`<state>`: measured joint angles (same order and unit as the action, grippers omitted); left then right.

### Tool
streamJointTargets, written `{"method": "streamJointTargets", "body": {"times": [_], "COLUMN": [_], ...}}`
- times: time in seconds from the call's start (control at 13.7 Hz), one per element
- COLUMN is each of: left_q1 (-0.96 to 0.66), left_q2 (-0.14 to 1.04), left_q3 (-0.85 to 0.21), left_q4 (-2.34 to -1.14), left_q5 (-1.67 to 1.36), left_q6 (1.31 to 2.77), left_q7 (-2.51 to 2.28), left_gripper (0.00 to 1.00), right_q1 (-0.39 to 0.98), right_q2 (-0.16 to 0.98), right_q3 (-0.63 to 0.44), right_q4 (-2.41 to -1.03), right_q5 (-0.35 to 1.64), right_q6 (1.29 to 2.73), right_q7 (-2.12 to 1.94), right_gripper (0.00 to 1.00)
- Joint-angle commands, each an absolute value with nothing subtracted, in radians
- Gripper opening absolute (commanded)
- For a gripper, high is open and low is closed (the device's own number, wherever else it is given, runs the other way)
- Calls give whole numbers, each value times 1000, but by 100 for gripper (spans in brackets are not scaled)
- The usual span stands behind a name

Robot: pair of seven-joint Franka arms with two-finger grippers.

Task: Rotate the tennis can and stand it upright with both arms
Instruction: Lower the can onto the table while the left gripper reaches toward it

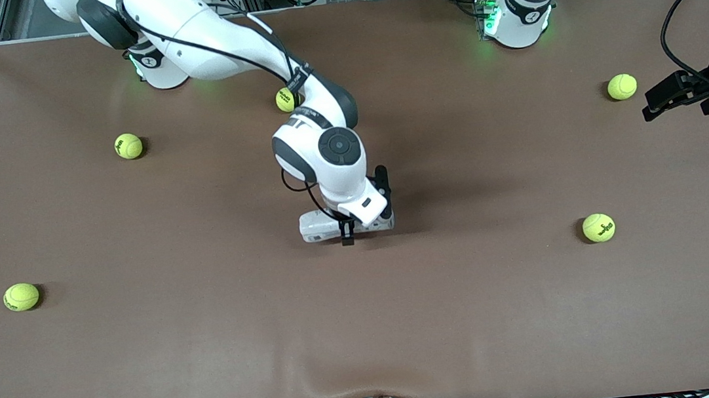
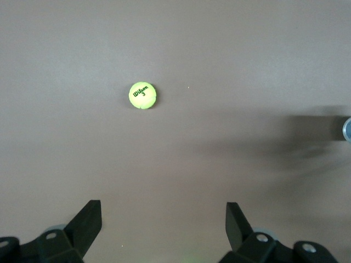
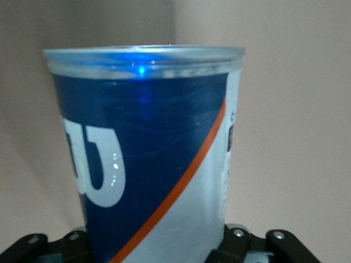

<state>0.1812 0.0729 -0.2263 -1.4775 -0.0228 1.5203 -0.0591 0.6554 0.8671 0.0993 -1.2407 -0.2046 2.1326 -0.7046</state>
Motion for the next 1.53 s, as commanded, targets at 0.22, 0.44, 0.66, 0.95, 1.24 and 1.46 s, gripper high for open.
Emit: {"method": "streamJointTargets", "body": {"times": [0.22, 0.44, 0.66, 0.95, 1.24, 1.46], "left_q1": [178, 163, 127, 113, 118, 106], "left_q2": [84, 100, 153, 259, 391, 486], "left_q3": [-232, -236, -236, -236, -233, -235], "left_q4": [-1466, -1470, -1465, -1465, -1471, -1477], "left_q5": [-21, -34, -95, -283, -642, -806], "left_q6": [1535, 1540, 1542, 1572, 1618, 1673], "left_q7": [-49, -66, -95, -130, -146, -158], "left_gripper": [100, 100, 100, 100, 100, 100], "right_q1": [634, 626, 626, 623, 626, 629], "right_q2": [916, 930, 934, 930, 920, 884], "right_q3": [104, 104, 104, 104, 115, 118], "right_q4": [-1239, -1252, -1256, -1255, -1256, -1258], "right_q5": [-218, -215, -215, -216, -212, -173], "right_q6": [2268, 2324, 2345, 2347, 2335, 2278], "right_q7": [-637, -638, -644, -650, -723, -723], "right_gripper": [92, 100, 100, 100, 100, 100]}}
